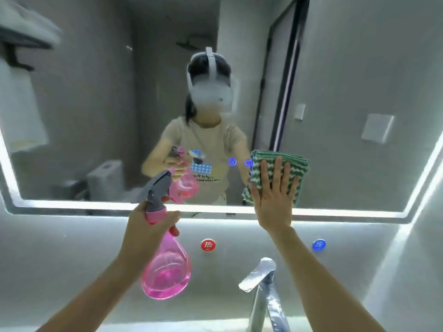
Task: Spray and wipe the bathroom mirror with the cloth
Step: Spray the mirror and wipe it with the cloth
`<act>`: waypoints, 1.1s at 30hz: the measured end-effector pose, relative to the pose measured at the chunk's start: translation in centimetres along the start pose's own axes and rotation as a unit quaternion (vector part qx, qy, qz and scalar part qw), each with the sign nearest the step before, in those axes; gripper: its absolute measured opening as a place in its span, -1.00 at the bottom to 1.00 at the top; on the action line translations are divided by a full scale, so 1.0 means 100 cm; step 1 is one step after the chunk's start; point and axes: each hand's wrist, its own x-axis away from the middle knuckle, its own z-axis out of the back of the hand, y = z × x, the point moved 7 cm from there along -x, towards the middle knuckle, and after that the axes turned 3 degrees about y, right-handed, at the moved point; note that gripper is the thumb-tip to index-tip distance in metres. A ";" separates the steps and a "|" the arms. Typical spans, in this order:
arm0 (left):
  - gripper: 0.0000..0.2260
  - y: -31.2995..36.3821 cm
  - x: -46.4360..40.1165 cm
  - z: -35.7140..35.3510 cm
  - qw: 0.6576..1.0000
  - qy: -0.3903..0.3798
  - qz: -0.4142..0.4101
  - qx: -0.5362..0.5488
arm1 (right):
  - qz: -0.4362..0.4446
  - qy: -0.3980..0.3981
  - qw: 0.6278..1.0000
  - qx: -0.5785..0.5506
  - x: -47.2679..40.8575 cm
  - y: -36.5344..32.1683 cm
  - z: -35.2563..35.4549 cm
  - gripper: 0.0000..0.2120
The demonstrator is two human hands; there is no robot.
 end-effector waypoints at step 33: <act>-0.89 -0.030 -0.016 0.051 0.996 0.052 0.006 -0.069 | 0.171 -0.024 0.983 -0.063 0.052 -0.187 -0.039 -0.49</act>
